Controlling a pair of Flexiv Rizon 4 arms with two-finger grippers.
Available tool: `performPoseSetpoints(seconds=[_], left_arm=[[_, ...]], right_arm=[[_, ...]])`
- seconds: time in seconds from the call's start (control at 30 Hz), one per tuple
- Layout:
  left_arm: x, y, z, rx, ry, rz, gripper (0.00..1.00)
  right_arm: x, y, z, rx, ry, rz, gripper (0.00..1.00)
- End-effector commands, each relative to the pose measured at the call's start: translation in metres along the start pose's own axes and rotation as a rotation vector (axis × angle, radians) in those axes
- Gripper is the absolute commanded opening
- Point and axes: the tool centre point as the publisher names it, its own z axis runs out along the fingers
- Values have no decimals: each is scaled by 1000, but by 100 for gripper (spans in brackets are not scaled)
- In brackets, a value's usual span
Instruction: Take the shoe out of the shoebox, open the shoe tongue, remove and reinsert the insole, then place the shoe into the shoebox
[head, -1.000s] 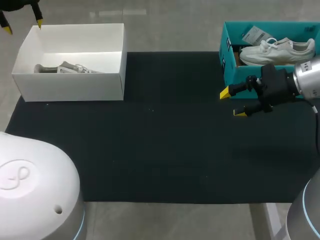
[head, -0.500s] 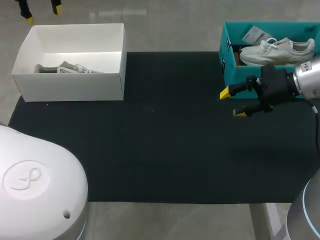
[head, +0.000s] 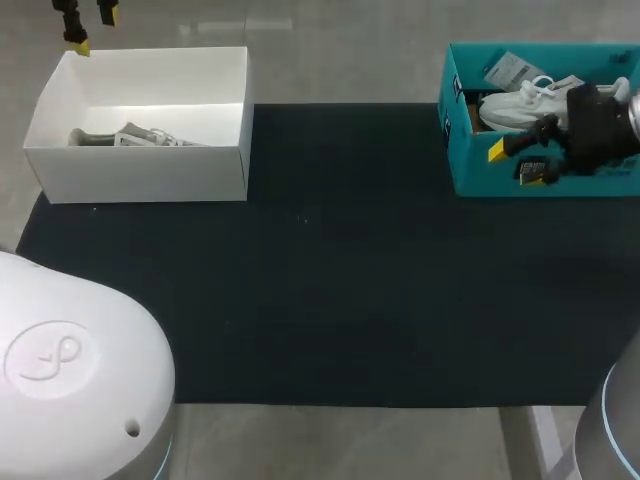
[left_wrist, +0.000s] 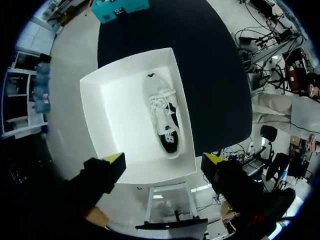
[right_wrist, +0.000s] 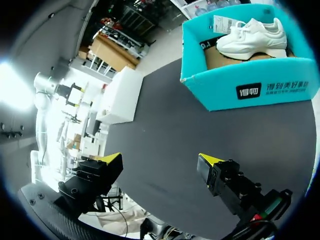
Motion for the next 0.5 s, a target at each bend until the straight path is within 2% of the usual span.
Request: performPoseSetpoints(seconds=[0.03,0.17,0.27,0.5], left_arm=[[2,-2,0,-9,-5,-102,100],[2,-2,0,-9,-5,-102,100],[2,-2,0,-9,-5,-102,100],[2,-2,0,-9,-5,-102,100]], right_arm=[[-13,40,-27,90,-57,-21,100],[-21,60,-46,102,-119,-38,100],[-22,72,-62,85,-179,13,100],[-22,72,-62,85,-179,13,100]])
